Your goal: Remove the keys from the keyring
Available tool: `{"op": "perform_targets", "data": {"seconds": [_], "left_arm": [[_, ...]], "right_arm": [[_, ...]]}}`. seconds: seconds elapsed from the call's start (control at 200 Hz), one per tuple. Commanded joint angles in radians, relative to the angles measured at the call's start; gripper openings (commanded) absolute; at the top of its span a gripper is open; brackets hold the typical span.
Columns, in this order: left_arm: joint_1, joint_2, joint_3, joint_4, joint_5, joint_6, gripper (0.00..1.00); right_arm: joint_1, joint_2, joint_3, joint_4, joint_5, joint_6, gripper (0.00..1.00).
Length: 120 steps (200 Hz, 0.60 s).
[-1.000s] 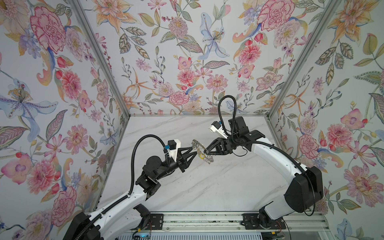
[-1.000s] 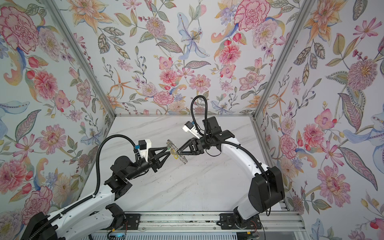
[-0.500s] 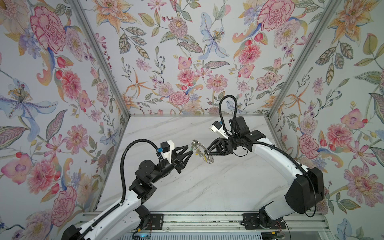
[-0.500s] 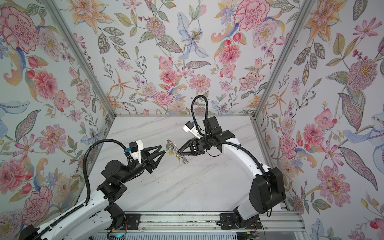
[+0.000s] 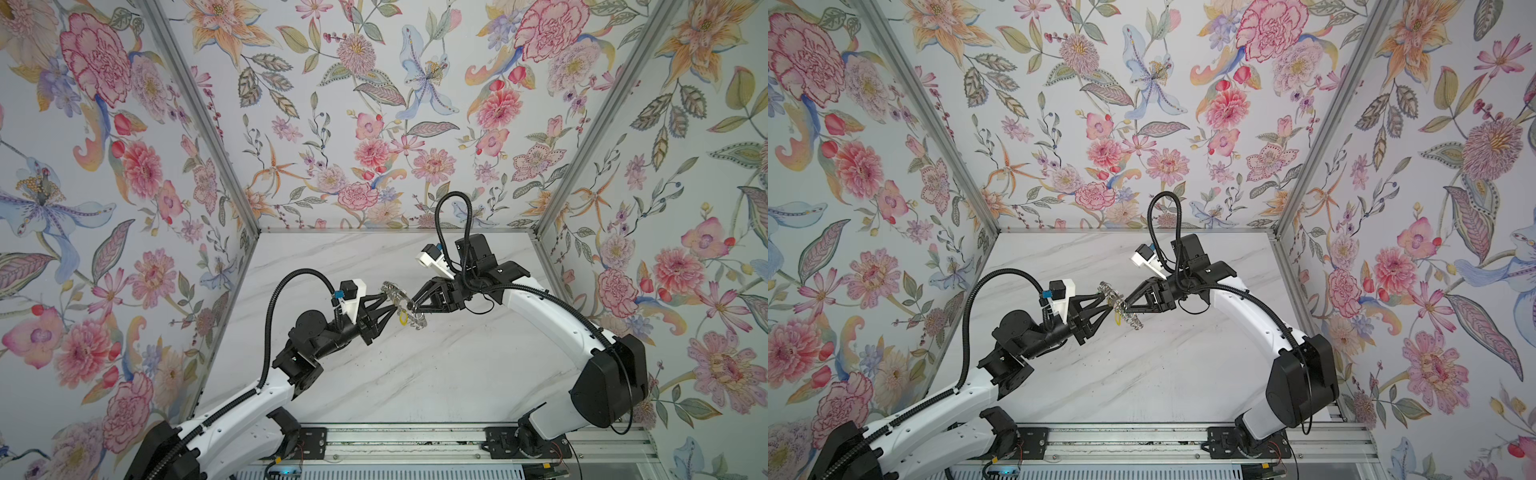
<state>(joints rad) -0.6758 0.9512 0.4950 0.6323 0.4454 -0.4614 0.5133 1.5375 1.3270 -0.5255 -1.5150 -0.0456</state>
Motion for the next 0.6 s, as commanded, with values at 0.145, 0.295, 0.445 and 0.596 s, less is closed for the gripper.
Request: {"op": "perform_targets", "data": {"seconds": [0.145, 0.295, 0.445, 0.596], "left_arm": [[-0.019, 0.004, 0.041, 0.050, 0.016, 0.020, 0.48], [-0.024, 0.007, 0.042, 0.051, 0.015, 0.018, 0.46], [-0.026, 0.006, 0.041, 0.052, 0.012, 0.021, 0.36], [-0.028, 0.000, 0.037, 0.046, 0.010, 0.022, 0.26]], "right_arm": [[0.005, -0.027, -0.005, 0.028, -0.053, -0.036, 0.20], [0.005, -0.024, 0.005, 0.028, -0.050, -0.034, 0.20], [0.000, -0.019, 0.012, 0.027, -0.045, -0.036, 0.20], [-0.010, -0.021, 0.021, 0.029, -0.025, -0.035, 0.19]]}}
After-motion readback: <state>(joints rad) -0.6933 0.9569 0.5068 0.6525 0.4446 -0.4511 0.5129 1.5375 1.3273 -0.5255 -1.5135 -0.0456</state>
